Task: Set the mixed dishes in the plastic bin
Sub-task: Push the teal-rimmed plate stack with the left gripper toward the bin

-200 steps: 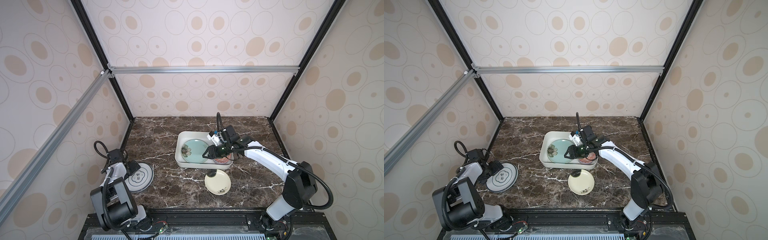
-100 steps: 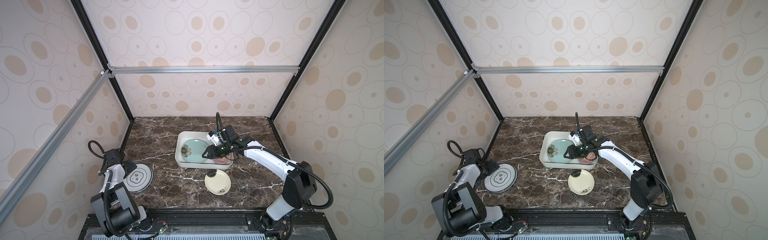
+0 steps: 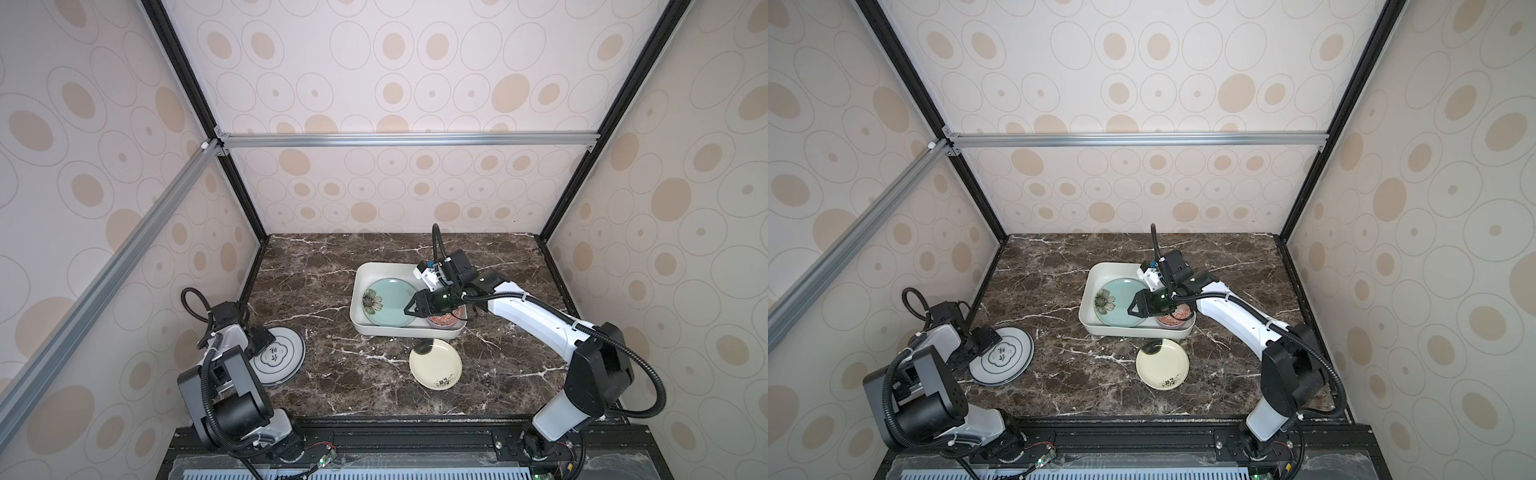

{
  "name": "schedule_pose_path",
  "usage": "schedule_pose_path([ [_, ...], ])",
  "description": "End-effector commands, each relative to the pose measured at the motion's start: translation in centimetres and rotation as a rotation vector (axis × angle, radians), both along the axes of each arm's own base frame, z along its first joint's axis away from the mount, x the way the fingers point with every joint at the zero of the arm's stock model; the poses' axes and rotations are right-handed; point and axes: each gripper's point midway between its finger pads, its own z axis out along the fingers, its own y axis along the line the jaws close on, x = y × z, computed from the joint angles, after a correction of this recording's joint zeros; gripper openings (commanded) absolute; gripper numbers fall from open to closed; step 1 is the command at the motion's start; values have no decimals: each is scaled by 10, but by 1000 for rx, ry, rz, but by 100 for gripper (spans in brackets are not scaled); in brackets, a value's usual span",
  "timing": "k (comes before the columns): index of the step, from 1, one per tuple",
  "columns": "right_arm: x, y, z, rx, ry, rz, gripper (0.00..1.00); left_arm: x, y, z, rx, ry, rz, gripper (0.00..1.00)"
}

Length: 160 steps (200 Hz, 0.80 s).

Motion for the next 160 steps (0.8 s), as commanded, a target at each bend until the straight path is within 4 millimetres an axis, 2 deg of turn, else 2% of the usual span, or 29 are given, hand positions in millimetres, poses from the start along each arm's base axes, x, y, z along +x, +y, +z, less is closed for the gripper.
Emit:
schedule_pose_path([
  [1,0,-5,-10,-8,13,5,48,8,-5,-1,-40,-27,-35,99],
  [33,3,-10,-12,-9,21,-10,48,14,-17,-3,-82,-58,-64,98],
  [94,2,-13,-10,-15,16,-21,48,30,-58,-16,-126,-13,-206,94],
  [160,3,-15,-9,-24,9,-35,48,39,-98,-18,-122,6,-323,93],
])
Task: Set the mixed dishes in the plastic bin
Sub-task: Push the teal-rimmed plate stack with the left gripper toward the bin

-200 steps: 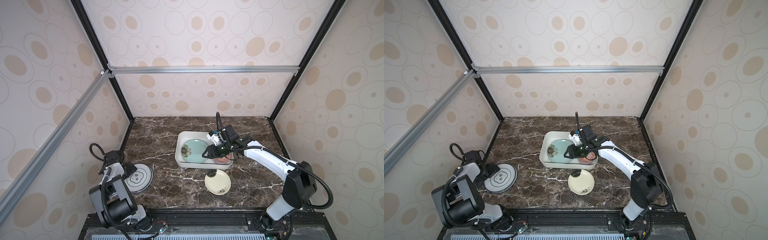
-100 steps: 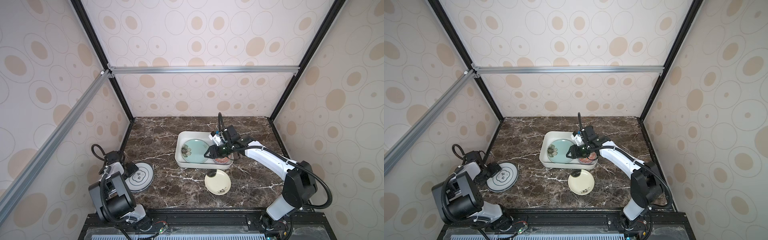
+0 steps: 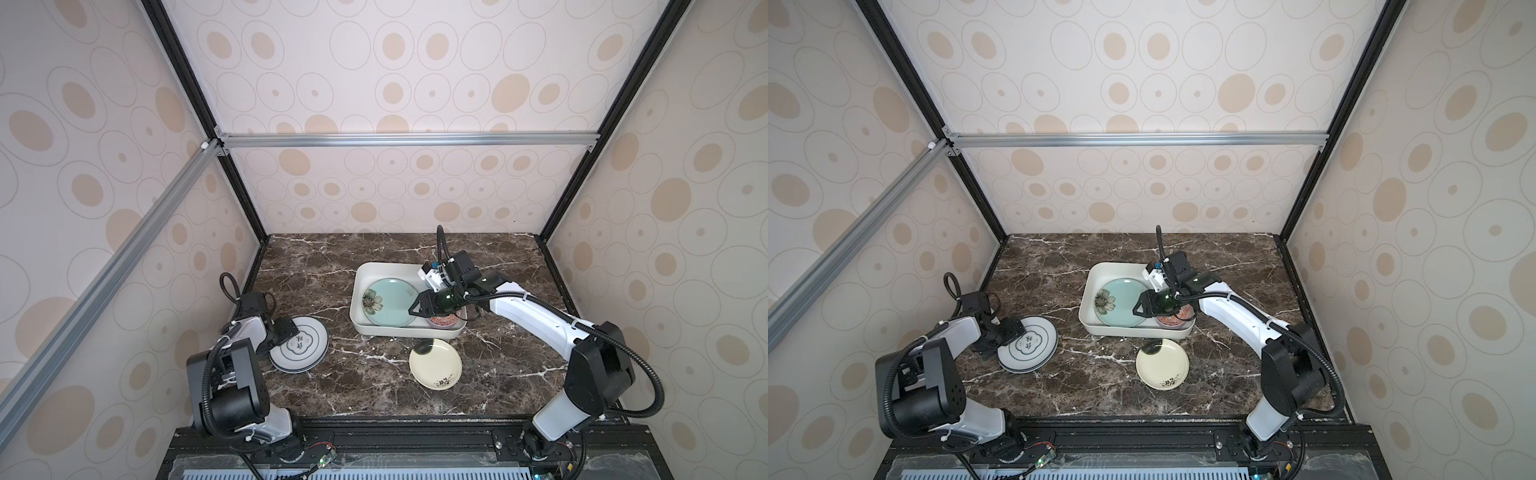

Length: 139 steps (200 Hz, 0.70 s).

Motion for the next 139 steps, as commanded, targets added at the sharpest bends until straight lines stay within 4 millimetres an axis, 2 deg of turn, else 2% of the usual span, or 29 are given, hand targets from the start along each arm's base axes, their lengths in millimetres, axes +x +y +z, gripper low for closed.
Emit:
schedule_pose_path([
  [1,-2,-3,2,-7,-8,-5,48,-11,-18,-12,-23,72,-37,93],
  [62,-5,-8,-3,-27,-2,-12,48,-5,-51,-10,-16,66,-111,91],
  [97,-10,-19,-8,-72,-4,-25,48,-12,-66,-13,-21,64,-122,91],
  [139,-33,-34,-21,-175,11,-12,48,-13,-80,-10,-16,36,-135,91],
])
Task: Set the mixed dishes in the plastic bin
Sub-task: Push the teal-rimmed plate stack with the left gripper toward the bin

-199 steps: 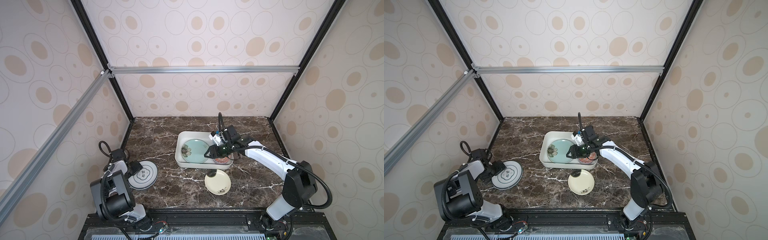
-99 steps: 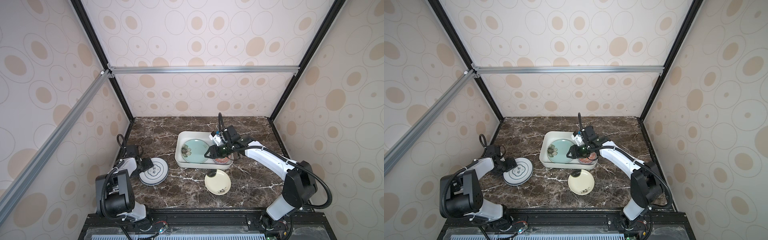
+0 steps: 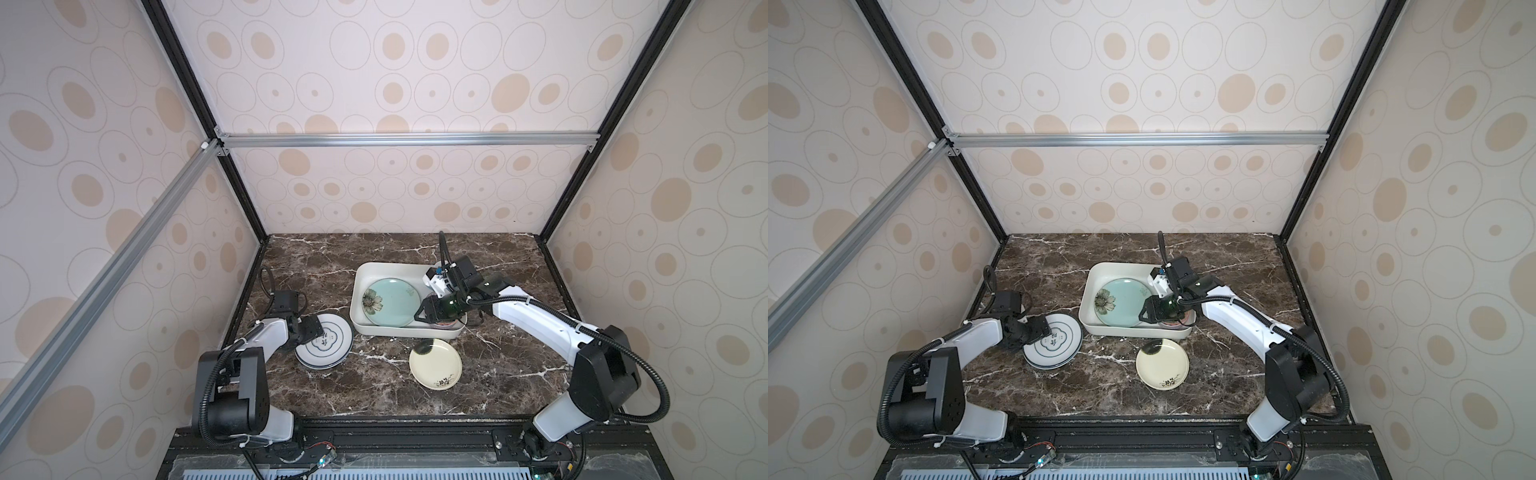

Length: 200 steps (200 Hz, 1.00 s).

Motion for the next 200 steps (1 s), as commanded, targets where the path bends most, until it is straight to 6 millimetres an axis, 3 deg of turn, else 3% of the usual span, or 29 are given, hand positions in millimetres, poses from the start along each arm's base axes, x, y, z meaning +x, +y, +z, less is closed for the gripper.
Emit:
schedule_pose_path([
  [1,-20,-13,-4,-88,-3,18,48,-17,-6,-8,12,55,12,91],
  [35,-42,-11,-17,-138,15,43,48,-20,-14,-7,17,34,3,91],
  [91,-56,6,-48,-201,60,81,48,-30,-31,-11,22,24,-22,91],
  [139,-43,17,-76,-263,88,70,47,-37,-41,-16,9,16,-38,91],
  [200,-17,22,-82,-330,55,40,47,-37,-47,-20,2,12,-59,91],
])
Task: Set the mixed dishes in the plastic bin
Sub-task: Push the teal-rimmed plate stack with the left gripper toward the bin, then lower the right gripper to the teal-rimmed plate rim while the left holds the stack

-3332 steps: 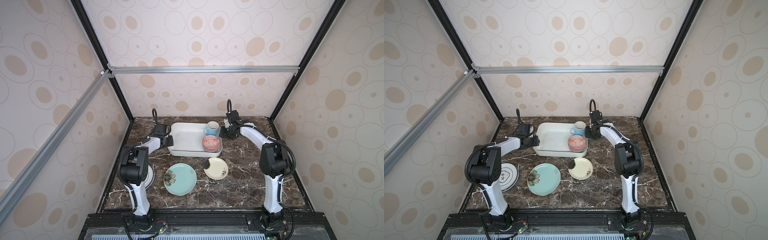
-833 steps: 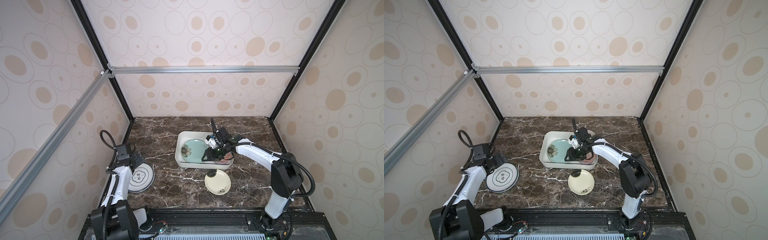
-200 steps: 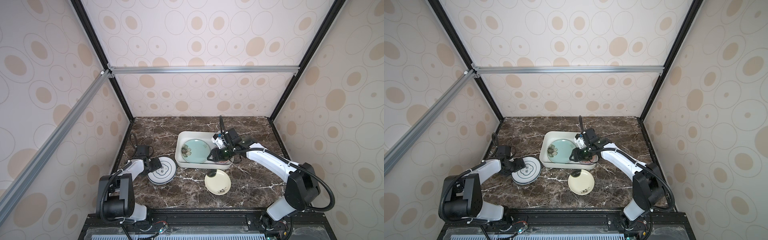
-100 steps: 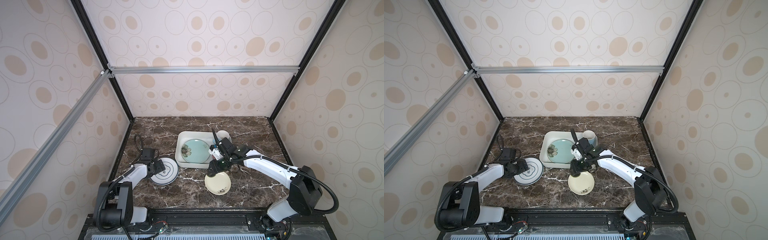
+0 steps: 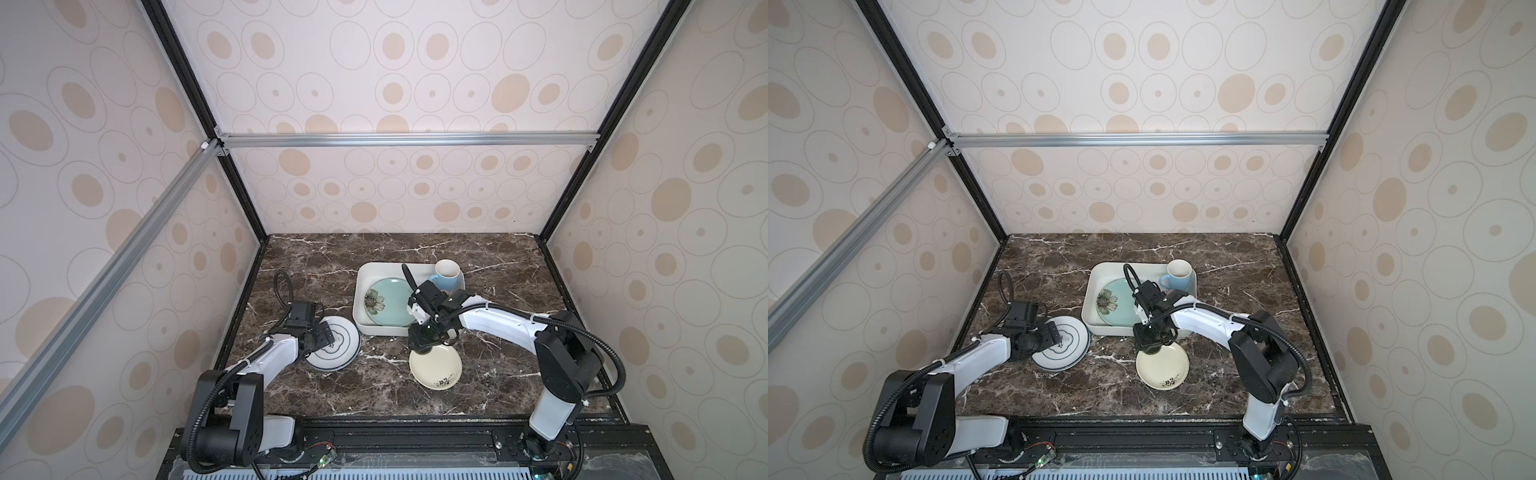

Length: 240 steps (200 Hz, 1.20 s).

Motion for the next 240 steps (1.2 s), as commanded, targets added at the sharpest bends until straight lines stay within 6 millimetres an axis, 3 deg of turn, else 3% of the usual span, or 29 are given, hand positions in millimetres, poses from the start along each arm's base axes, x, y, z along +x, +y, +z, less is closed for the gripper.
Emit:
schedule_pose_path([
  [1,14,-1,2,-43,-34,-22,47,-22,-18,-20,-53,94,-50,91],
  [120,77,-11,-6,-93,-57,-90,46,-36,-42,-41,-87,116,-116,89],
  [177,108,-26,-10,-82,-53,-137,46,-47,-58,-47,-109,118,-150,89],
  [204,112,-31,-12,-71,-39,-147,46,-50,-70,-51,-116,123,-180,89],
  [240,99,-27,3,-7,-30,-132,46,-49,-93,-52,-125,120,-228,89],
])
